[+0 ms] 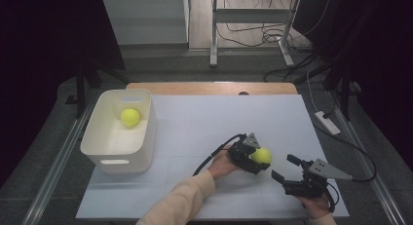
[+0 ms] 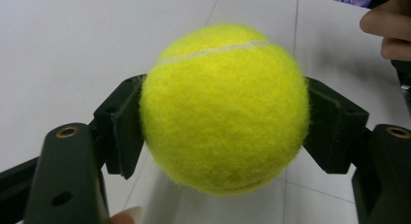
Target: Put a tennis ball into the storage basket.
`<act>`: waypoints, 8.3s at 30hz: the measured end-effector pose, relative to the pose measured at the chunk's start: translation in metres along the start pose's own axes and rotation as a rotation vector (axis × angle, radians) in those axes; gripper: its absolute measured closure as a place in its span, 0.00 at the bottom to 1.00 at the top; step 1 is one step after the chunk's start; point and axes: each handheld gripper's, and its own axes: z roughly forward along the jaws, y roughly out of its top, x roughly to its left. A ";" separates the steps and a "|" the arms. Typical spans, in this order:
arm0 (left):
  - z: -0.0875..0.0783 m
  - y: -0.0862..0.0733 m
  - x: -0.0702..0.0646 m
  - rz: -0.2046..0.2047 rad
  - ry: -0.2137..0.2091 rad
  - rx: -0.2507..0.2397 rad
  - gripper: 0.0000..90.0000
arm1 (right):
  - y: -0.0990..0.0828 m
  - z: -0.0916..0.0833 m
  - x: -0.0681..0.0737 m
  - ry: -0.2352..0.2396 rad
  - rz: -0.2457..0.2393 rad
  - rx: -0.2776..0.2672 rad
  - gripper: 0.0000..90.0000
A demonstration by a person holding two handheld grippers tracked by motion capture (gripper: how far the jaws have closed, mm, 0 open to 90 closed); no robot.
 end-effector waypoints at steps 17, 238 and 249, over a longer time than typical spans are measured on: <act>-0.019 -0.002 0.006 -0.014 0.045 -0.021 0.30 | -0.001 0.001 0.000 -0.004 0.005 0.008 0.11; -0.340 -0.087 0.057 -0.327 0.711 -0.270 0.29 | -0.002 0.006 -0.001 -0.004 0.013 0.032 0.11; -0.353 -0.100 0.060 -0.358 0.757 -0.245 0.29 | -0.002 0.006 -0.001 -0.003 0.008 0.032 0.11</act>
